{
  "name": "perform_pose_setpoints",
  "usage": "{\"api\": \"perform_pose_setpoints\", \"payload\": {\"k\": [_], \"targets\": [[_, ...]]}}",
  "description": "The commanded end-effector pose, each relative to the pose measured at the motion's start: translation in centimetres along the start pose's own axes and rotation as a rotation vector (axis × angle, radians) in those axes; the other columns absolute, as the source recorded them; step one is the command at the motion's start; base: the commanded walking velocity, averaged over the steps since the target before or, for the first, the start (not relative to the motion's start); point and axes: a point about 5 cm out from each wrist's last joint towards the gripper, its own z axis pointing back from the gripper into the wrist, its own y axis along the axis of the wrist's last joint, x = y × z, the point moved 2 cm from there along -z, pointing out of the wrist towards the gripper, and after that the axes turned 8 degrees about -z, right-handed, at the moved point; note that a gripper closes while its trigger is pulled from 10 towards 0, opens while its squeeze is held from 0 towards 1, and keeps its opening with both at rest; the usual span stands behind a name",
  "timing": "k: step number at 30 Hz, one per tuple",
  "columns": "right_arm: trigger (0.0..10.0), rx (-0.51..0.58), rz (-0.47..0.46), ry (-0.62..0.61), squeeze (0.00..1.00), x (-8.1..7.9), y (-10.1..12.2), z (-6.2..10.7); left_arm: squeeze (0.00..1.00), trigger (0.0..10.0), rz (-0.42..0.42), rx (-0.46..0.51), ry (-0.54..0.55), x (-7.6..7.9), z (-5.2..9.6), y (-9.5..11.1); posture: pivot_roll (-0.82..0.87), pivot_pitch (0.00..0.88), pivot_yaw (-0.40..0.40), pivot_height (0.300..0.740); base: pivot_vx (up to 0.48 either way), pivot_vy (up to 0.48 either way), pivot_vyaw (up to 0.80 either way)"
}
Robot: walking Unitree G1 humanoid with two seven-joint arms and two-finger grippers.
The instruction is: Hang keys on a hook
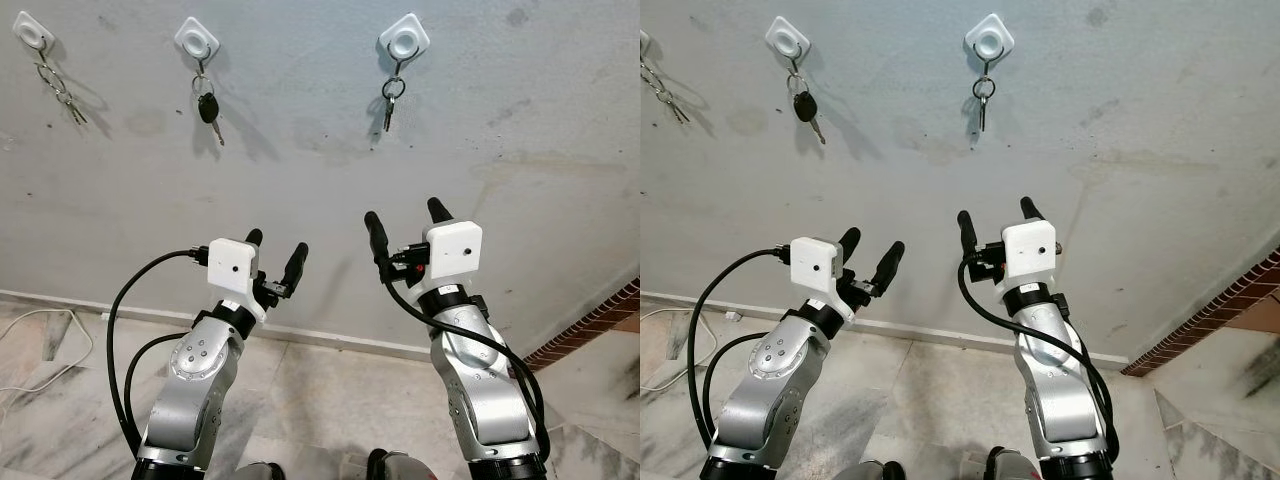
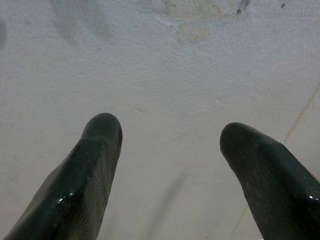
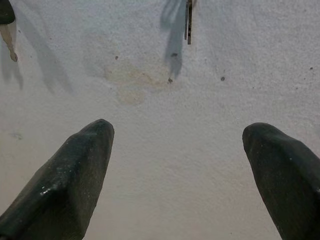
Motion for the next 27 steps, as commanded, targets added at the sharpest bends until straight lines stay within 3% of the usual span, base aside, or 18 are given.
{"api": "perform_pose_setpoints", "payload": {"k": [1,10,27], "targets": [[10.0,-0.007,-0.009,0.000,0.03,-0.20,-0.03,-0.17,0.00,10.0,-0.011,-0.025,0.009,-0.42,0.10,-0.38,-0.01,0.144,0.067,0.740,0.000,0.000,0.00],[10.0,-0.020,-0.011,-0.008,0.00,-0.28,-0.30,-0.33,0.00,10.0,-0.007,-0.042,-0.001,-0.29,0.28,-0.64,-0.01,0.145,0.074,0.740,0.000,0.000,0.00],[10.0,-0.037,-0.013,-0.019,0.00,0.03,-0.50,-0.51,0.00,10.0,-0.001,-0.051,-0.003,-0.07,0.23,-0.76,-0.01,0.148,0.066,0.740,0.000,0.351,0.00]]}}
